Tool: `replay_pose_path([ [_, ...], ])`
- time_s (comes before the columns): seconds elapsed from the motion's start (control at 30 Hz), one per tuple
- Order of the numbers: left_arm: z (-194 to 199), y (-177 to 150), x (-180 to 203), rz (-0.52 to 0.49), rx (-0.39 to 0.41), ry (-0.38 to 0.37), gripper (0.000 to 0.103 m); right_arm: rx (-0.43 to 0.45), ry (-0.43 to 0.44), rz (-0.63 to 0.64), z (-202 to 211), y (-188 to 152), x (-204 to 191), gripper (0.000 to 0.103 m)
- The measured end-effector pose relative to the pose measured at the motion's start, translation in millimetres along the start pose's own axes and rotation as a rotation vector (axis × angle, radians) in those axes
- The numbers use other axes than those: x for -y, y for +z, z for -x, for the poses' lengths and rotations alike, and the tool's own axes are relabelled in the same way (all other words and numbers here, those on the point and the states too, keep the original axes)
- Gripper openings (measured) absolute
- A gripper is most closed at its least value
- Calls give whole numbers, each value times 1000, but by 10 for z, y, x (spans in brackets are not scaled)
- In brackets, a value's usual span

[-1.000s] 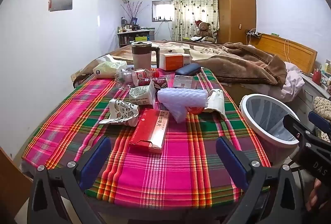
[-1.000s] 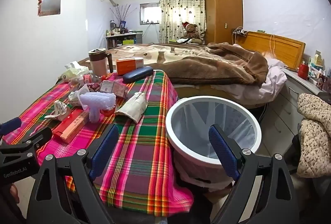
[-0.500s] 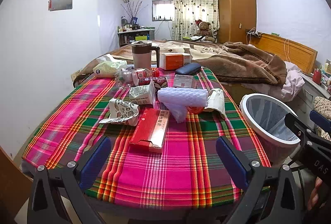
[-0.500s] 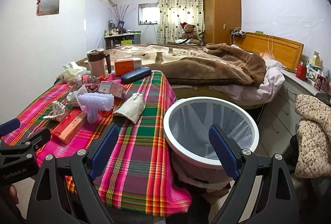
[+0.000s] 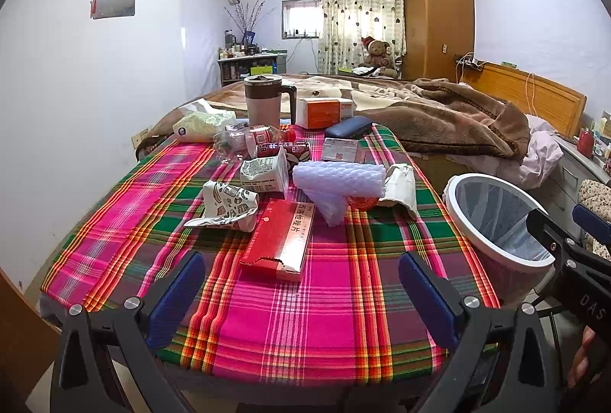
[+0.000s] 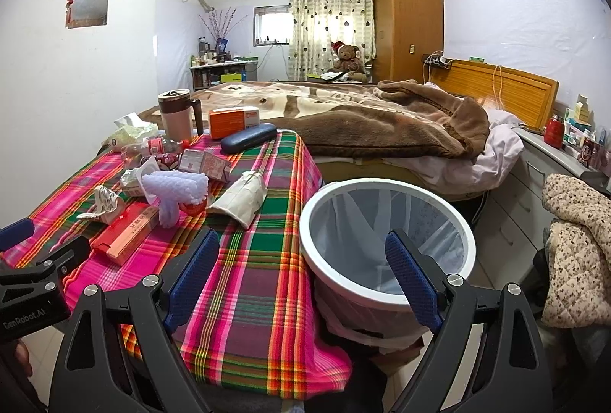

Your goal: Collect trash

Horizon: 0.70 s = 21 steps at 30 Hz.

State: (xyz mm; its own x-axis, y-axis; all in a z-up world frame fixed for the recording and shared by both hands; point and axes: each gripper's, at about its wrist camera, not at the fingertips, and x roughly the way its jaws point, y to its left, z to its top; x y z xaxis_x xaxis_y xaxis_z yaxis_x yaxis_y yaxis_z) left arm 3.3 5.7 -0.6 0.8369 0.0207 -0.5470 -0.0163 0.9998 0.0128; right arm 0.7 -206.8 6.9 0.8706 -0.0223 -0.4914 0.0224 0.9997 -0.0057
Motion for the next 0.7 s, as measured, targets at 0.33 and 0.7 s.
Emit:
replay_pose_path([
  [0.33,13,-6,-14,3,2,1,103,1,-4,0,5,1,7,91],
  [0.7,33,-10,-40,9,3,2,103,2,-6,0,7,5,7,91],
])
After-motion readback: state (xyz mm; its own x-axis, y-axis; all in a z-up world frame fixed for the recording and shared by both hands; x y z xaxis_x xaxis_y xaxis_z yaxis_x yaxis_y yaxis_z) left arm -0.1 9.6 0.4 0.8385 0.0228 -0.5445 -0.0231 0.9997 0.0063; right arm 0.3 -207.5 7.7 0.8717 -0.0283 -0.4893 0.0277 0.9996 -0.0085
